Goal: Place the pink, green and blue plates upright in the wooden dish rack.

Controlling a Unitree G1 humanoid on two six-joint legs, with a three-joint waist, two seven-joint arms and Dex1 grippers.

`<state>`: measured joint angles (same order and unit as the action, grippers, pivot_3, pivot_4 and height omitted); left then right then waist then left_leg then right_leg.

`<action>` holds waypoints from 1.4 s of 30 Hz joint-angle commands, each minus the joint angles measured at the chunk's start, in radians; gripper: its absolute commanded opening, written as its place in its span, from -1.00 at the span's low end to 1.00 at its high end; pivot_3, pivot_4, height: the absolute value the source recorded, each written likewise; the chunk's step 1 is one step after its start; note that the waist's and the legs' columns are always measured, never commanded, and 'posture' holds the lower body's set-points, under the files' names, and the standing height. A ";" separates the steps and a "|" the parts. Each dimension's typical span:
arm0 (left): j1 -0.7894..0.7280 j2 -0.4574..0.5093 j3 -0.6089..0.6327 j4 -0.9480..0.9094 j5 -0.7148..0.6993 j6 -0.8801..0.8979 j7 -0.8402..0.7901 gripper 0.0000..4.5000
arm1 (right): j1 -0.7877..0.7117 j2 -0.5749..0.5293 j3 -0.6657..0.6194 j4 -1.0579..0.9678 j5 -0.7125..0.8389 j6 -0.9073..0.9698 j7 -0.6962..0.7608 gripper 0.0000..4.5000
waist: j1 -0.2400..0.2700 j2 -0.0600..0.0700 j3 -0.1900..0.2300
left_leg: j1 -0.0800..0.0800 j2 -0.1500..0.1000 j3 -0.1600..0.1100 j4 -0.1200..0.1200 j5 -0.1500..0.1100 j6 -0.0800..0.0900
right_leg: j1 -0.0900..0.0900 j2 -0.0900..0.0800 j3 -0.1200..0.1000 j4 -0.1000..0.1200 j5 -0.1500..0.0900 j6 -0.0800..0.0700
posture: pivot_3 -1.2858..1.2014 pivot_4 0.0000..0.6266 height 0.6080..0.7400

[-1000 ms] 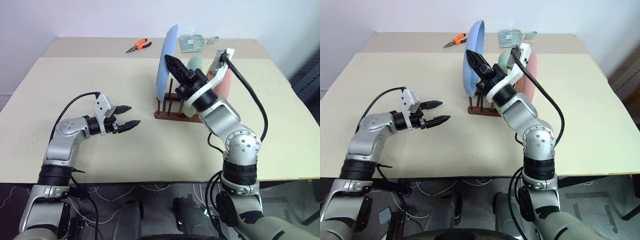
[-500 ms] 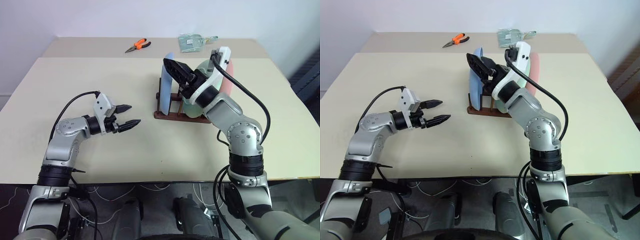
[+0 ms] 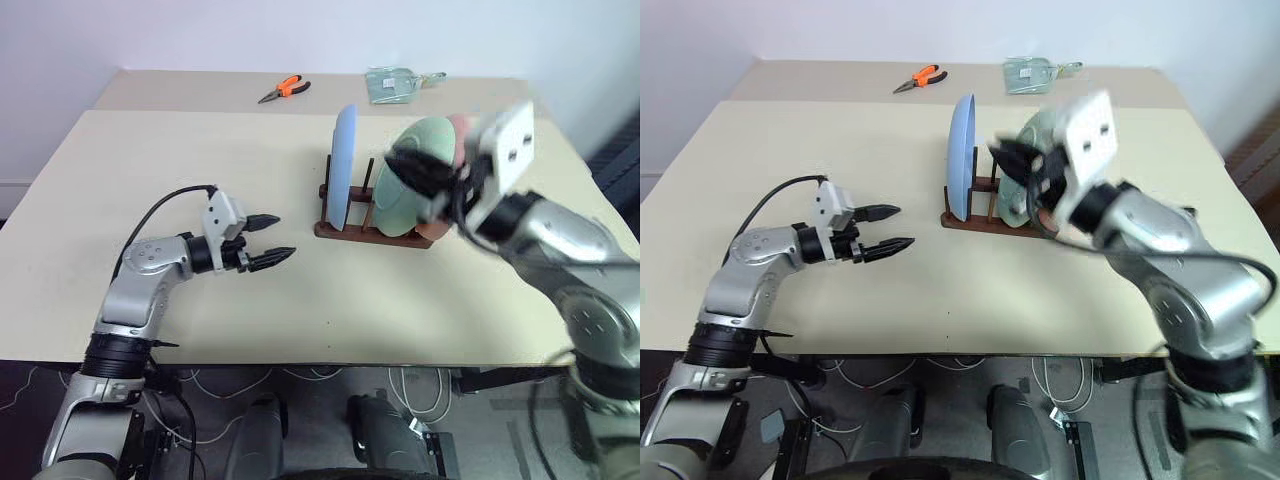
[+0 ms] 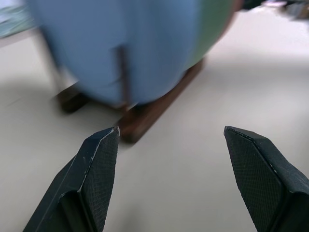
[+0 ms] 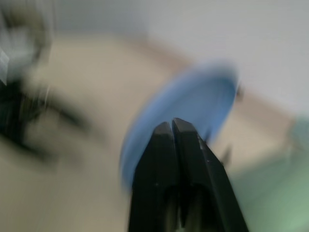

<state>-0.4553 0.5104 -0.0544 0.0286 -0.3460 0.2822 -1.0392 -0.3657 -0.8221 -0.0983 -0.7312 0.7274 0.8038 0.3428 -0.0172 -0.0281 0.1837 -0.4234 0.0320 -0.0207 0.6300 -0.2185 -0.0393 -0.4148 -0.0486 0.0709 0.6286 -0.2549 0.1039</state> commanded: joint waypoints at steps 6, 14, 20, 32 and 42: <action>-0.045 -0.022 -0.025 0.012 -0.012 -0.018 -0.052 0.58 | 0.153 -0.099 0.050 -0.060 -0.242 -0.007 -0.017 -0.97 | -0.001 0.000 0.000 | 0.002 0.001 0.000 0.000 0.000 0.000 | 0.000 0.002 0.001 0.000 0.001 -0.001 | 0.03 -0.52 0.88; -0.041 -0.024 -0.022 0.021 -0.011 -0.030 -0.053 0.58 | 0.143 -0.064 0.147 0.064 -0.427 -0.050 -0.016 -0.97 | 0.003 0.000 0.000 | 0.000 0.000 0.000 0.001 0.000 0.000 | 0.000 0.001 0.001 0.000 0.001 -0.001 | 0.03 -0.52 0.88; -0.004 -0.010 -0.011 -0.008 -0.011 -0.028 -0.034 0.58 | 0.068 -0.011 0.195 0.117 -0.495 -0.095 0.020 -0.97 | -0.001 0.000 0.000 | 0.001 0.000 0.000 0.000 0.000 0.000 | 0.000 0.002 0.001 0.000 0.001 -0.001 | 0.03 -0.52 0.88; 0.005 -0.004 -0.012 0.001 -0.010 -0.036 -0.023 0.58 | 0.047 0.018 0.190 0.107 -0.564 -0.105 0.092 -0.97 | 0.004 0.000 0.000 | 0.000 0.000 0.000 0.001 0.000 0.000 | 0.000 0.002 0.001 0.000 0.001 0.000 | 0.03 -0.52 0.88; 0.010 0.080 0.052 0.118 0.040 -0.106 0.002 0.58 | 0.346 0.052 -0.182 0.023 -0.379 -0.109 0.252 -0.97 | 0.004 0.000 0.000 | 0.001 0.000 0.000 0.001 0.000 0.000 | 0.000 0.002 0.001 0.001 0.000 0.000 | 0.03 -0.52 0.88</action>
<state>-0.4412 0.5745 -0.0416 0.1399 -0.3116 0.2052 -1.0442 -0.0299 -0.7883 -0.1784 -0.6797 0.2997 0.7104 0.5770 -0.0130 -0.0284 0.1834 -0.4222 0.0322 -0.0211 0.6307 -0.2184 -0.0393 -0.4140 -0.0465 0.0714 0.6292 -0.2545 0.1038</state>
